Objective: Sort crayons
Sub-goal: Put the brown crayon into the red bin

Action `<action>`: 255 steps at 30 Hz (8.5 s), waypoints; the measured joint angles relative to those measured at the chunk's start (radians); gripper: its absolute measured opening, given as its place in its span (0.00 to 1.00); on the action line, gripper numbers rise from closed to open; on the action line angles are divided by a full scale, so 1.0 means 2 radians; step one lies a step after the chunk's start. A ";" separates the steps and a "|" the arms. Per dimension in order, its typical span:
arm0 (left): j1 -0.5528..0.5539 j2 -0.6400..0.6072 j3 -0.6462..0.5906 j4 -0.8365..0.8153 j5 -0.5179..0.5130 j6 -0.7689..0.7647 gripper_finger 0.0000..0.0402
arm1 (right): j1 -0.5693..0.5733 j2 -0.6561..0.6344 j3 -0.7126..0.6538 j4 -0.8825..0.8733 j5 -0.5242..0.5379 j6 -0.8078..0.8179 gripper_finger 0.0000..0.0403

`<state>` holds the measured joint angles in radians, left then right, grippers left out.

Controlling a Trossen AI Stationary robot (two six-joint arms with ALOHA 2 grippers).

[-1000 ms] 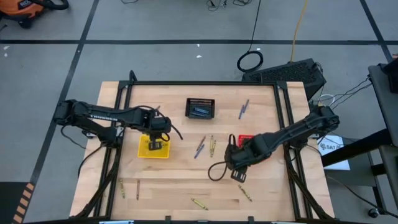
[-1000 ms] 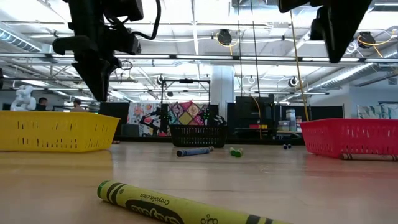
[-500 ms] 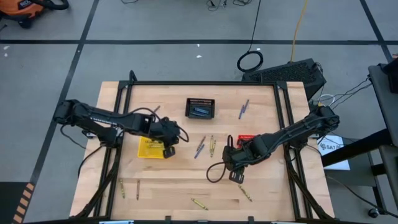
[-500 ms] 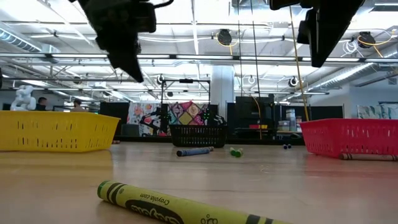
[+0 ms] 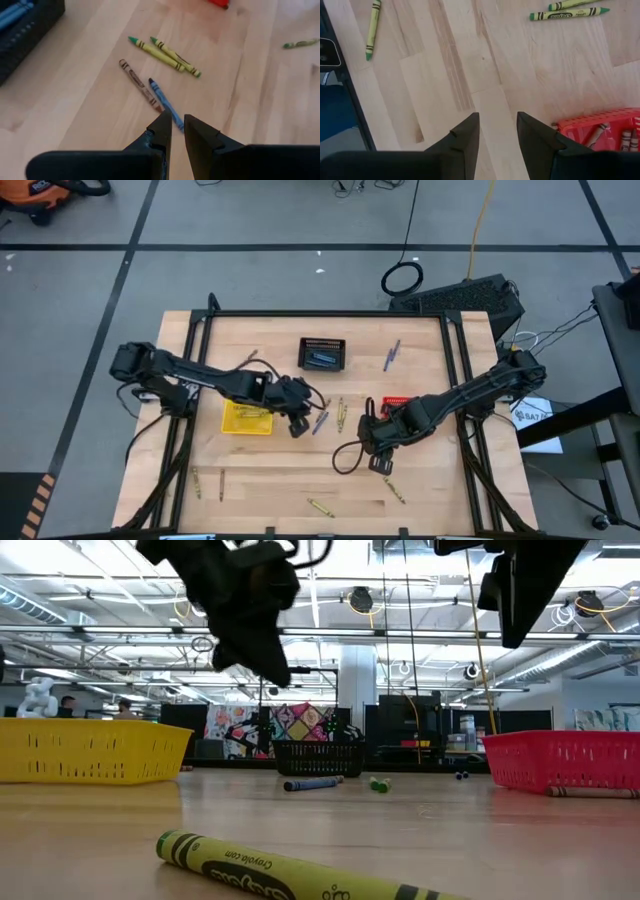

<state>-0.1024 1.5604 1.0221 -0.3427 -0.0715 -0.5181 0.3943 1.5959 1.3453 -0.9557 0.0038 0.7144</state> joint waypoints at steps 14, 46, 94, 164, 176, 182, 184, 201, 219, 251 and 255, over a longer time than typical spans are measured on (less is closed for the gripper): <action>0.023 0.108 0.051 0.045 -0.021 -0.032 0.13 | 0.000 0.000 0.000 0.003 0.000 0.003 0.29; 0.043 0.162 0.051 0.098 -0.004 -0.008 0.17 | 0.000 0.000 0.000 0.012 0.001 0.003 0.29; 0.046 0.193 0.050 0.054 -0.041 0.045 0.02 | 0.000 0.000 0.000 0.016 0.003 0.003 0.29; -0.109 -0.027 0.050 0.227 -0.065 0.275 0.02 | 0.147 0.002 0.000 0.235 0.524 -0.075 0.29; -0.111 -0.027 0.049 0.251 -0.045 0.290 0.02 | 0.147 0.002 0.000 0.352 0.524 -0.209 0.29; -0.110 -0.027 0.049 0.256 -0.039 0.290 0.02 | 0.146 0.002 0.000 0.360 0.550 -0.223 0.29; -0.110 -0.027 0.049 0.256 -0.039 0.290 0.02 | 0.146 0.002 0.000 0.360 0.550 -0.226 0.29; -0.109 -0.027 0.049 0.256 -0.039 0.293 0.02 | 0.138 0.002 0.000 0.433 0.547 -0.285 0.25; -0.108 -0.027 0.049 0.256 -0.037 0.307 0.02 | 0.124 0.002 0.000 0.431 0.507 -0.272 0.04; -0.087 -0.027 0.049 0.224 -0.044 0.328 0.24 | 0.124 0.002 0.000 0.387 0.513 -0.245 0.00; -0.084 -0.028 0.049 0.201 -0.062 0.328 0.26 | 0.124 0.000 0.000 0.357 0.512 -0.230 0.00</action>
<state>-0.2704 1.5042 1.1210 0.0589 -0.1955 0.1380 0.6422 1.5956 1.3453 -0.2410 1.0275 0.2538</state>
